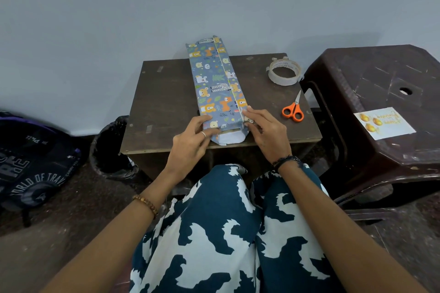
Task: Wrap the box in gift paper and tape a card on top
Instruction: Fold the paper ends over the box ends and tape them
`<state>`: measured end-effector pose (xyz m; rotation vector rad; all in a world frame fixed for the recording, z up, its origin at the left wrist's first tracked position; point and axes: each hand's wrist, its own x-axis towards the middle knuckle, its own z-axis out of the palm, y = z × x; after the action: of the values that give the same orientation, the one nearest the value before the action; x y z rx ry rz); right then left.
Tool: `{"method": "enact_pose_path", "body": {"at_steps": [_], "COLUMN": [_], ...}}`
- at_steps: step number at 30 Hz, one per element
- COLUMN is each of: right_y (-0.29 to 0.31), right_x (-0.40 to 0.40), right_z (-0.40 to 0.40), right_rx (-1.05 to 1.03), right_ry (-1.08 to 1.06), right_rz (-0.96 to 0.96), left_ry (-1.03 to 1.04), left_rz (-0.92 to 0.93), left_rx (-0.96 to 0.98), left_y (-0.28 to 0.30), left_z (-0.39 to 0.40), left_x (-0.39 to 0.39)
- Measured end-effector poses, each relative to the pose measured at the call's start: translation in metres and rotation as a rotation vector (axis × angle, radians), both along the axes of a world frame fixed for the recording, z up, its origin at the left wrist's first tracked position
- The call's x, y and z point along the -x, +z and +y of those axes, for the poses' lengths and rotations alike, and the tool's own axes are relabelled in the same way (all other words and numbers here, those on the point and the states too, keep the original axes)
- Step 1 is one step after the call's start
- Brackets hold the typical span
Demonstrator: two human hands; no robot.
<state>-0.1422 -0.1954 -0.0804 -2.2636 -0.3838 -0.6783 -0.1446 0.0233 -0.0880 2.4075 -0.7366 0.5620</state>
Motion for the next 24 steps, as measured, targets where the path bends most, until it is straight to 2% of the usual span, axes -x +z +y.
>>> {"method": "enact_pose_path", "body": {"at_steps": [9,14,18,24], "right_y": [0.003,0.005,0.009,0.004], "right_x": [-0.003,-0.004,-0.002,-0.005], "right_z": [-0.003,-0.005,-0.006,-0.011], "right_rx": [-0.015,-0.094,-0.063,0.03], "right_ry": [0.022,0.016,0.056,0.045], "right_rz": [0.007,0.155,0.072,0.08], "left_ry": [-0.008,-0.005,-0.007,-0.011], "left_rz": [-0.036,-0.055,-0.081,-0.121], "left_rx": [-0.059,-0.167,-0.192,-0.289], "left_y": [0.0,0.003,0.004,-0.003], "left_z": [0.002,0.004,0.004,0.008], "left_x": [-0.001,0.0,0.001,-0.002]}}
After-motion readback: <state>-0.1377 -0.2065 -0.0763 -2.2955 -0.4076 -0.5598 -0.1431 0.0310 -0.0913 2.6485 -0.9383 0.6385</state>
